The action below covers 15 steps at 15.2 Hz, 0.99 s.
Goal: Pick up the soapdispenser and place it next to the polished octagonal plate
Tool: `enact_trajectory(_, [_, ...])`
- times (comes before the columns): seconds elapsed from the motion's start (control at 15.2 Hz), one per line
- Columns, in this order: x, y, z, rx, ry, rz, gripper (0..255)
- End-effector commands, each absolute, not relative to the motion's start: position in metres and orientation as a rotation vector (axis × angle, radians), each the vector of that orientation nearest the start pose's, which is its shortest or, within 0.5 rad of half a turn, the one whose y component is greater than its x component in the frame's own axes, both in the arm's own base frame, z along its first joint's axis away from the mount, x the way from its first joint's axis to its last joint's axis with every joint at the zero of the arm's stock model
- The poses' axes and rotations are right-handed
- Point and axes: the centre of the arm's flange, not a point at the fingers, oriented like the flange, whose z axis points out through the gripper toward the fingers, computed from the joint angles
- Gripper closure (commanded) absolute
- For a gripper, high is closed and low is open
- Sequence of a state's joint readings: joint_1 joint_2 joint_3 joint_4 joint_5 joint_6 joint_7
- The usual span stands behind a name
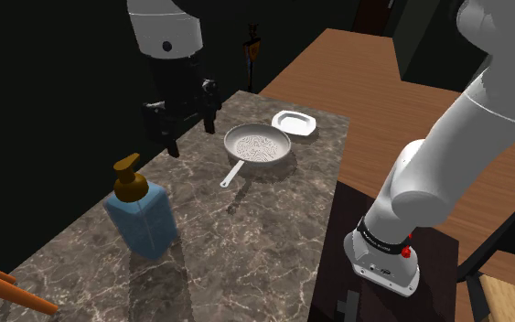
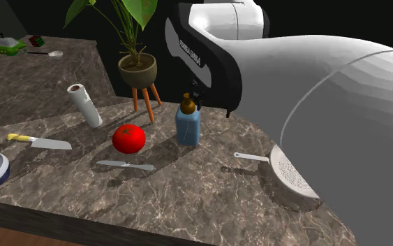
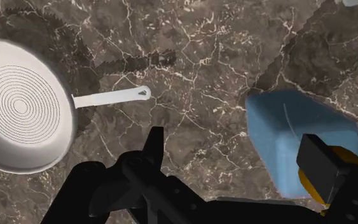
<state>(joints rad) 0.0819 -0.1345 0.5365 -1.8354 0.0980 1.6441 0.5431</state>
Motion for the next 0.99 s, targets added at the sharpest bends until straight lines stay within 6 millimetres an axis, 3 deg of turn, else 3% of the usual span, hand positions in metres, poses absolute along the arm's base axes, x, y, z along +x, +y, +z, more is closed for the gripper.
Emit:
enact_trajectory(0.0, [0.420,0.342,0.570,-3.155,-0.084,0.112,0])
enact_trajectory(0.46, [0.457,0.424,0.579,-3.158,-0.070,0.071,0])
enact_trajectory(0.92, [0.456,0.424,0.547,-3.158,-0.070,0.071,0])
